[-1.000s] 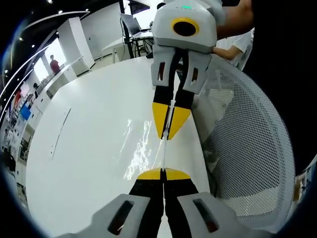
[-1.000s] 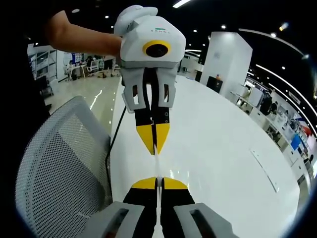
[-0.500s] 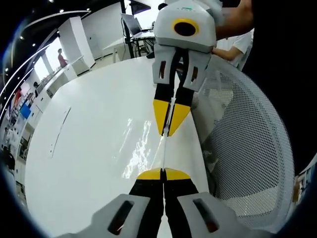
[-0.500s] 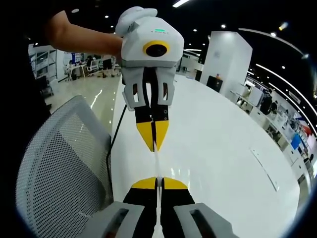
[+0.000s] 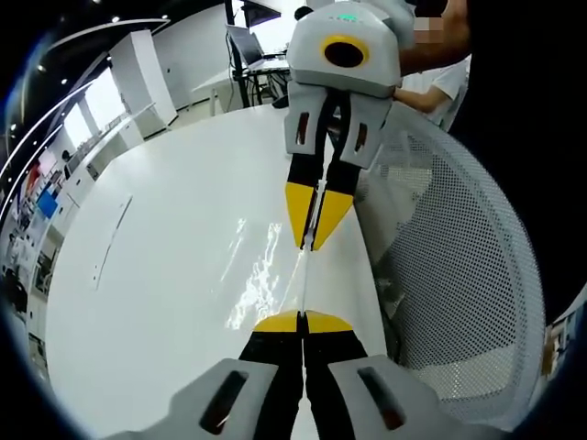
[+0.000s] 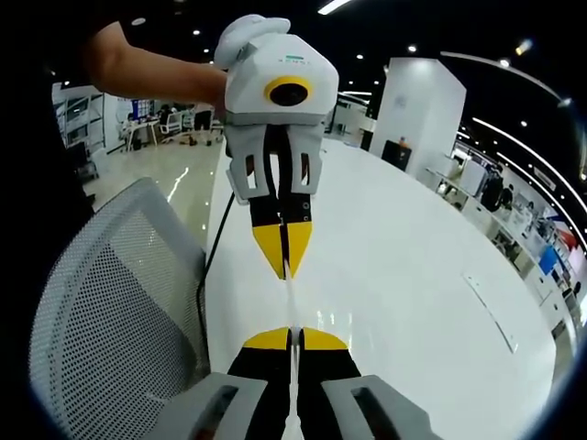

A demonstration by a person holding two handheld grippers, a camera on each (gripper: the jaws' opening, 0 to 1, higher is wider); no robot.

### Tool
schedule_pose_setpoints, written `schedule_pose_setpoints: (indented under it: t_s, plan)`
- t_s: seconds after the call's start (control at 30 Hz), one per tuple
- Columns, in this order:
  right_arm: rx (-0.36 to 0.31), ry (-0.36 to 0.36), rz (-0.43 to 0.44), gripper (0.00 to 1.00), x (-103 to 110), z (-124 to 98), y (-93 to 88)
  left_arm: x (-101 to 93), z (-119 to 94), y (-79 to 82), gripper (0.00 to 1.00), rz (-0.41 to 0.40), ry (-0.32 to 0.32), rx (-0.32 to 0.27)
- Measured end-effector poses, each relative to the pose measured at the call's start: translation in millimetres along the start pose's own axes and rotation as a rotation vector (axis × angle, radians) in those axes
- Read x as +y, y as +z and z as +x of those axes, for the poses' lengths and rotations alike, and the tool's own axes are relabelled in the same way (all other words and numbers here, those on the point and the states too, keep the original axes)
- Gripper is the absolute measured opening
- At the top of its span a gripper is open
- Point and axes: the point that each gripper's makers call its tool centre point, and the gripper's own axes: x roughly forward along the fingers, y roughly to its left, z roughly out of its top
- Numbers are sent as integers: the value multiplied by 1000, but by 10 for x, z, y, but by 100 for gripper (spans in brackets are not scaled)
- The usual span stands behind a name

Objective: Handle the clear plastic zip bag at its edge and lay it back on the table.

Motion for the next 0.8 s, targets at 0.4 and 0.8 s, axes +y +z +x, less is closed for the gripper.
schedule_pose_setpoints:
  t_s: [0.4, 0.8]
  plan:
    - [-3, 0, 2, 0, 2, 2, -2, -2, -4, -13, 0, -1, -1, 3]
    - [0, -2, 6, 0, 7, -18, -6, 7, -20, -25, 0, -4, 3, 1]
